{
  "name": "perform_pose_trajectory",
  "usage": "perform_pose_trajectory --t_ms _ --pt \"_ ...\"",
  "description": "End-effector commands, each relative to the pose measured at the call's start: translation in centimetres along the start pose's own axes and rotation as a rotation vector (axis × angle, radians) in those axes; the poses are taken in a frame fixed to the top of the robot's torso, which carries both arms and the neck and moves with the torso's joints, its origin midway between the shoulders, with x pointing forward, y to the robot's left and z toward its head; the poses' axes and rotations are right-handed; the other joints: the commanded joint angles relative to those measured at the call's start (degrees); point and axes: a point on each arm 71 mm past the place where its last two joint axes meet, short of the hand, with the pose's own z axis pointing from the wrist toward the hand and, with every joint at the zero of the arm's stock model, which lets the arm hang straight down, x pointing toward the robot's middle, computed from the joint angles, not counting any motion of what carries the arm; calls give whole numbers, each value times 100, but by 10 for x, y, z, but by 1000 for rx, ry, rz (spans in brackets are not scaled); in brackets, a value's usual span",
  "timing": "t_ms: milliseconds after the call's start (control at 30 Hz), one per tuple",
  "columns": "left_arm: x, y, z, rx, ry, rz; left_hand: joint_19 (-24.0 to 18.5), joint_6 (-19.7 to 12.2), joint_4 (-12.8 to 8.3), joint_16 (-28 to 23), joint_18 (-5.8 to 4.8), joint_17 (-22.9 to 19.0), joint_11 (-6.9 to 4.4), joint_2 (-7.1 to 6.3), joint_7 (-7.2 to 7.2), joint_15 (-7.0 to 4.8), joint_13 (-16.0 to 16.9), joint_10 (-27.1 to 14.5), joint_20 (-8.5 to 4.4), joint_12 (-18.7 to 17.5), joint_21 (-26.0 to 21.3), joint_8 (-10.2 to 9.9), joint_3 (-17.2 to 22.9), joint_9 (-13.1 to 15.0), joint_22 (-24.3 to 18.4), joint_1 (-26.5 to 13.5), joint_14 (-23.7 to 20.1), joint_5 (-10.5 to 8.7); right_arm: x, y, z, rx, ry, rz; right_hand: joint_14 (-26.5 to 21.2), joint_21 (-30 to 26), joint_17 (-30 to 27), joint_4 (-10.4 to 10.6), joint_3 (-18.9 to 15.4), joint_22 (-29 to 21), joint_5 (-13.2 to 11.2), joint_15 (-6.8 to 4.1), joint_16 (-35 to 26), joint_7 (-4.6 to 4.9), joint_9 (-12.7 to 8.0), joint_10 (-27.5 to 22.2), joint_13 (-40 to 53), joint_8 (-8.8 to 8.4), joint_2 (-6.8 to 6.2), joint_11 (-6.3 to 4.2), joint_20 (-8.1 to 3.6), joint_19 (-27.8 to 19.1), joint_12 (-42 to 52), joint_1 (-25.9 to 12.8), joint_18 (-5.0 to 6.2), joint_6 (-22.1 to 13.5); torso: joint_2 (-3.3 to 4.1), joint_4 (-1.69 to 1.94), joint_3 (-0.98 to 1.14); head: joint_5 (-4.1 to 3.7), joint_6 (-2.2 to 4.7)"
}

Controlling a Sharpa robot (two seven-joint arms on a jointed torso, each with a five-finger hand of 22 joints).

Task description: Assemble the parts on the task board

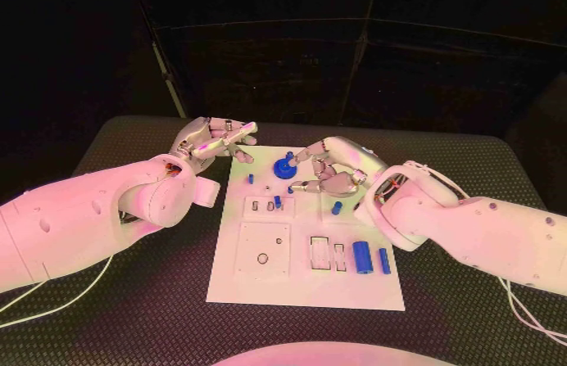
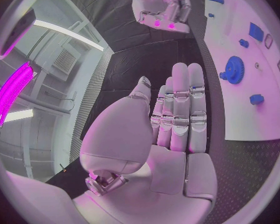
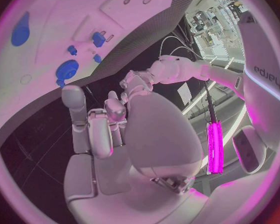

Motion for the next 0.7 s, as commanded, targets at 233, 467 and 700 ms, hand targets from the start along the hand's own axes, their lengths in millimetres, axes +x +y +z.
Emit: perform_pose_trajectory --t_ms 233,467,700 --pt "6 20 -1 -348 240 463 810 389 377 5264 -416 5332 -310 108 -301 -267 1260 441 -319 1632 3237 412 -409 320 3606 -700 528 3 -51 -12 -8 26 -62 308 96 -442 -430 -101 -29 -667 133 -47 -349 -9 -32 -327 -494 41 112 -18 -31 -319 -447 20 145 0 -158 -45 51 49 -23" --pt "17 17 12 -503 317 811 788 252 388 5956 -579 6206 -485 302 -480 -380 5422 243 -396 5675 4666 1420 -1114 1367 5301 -1248 641 -29 -85 -33 -10 91 -155 333 100 -524 -480 -134 -48 -757 247 -50 -409 -7 -41 -349 -560 43 131 -19 -35 -330 -498 13 154 -28 -258 -15 80 76 -75" --pt "27 13 30 -545 328 956 791 -120 387 5956 -608 6206 -480 399 -513 -407 5828 203 -404 6036 4856 1890 -1324 1954 5559 -1252 641 -21 -94 -43 -10 127 -172 329 112 -599 -523 -190 -33 -832 596 -59 -470 -10 -43 -378 -643 64 158 -27 -45 -312 -563 45 160 -33 -302 -16 112 106 -126"
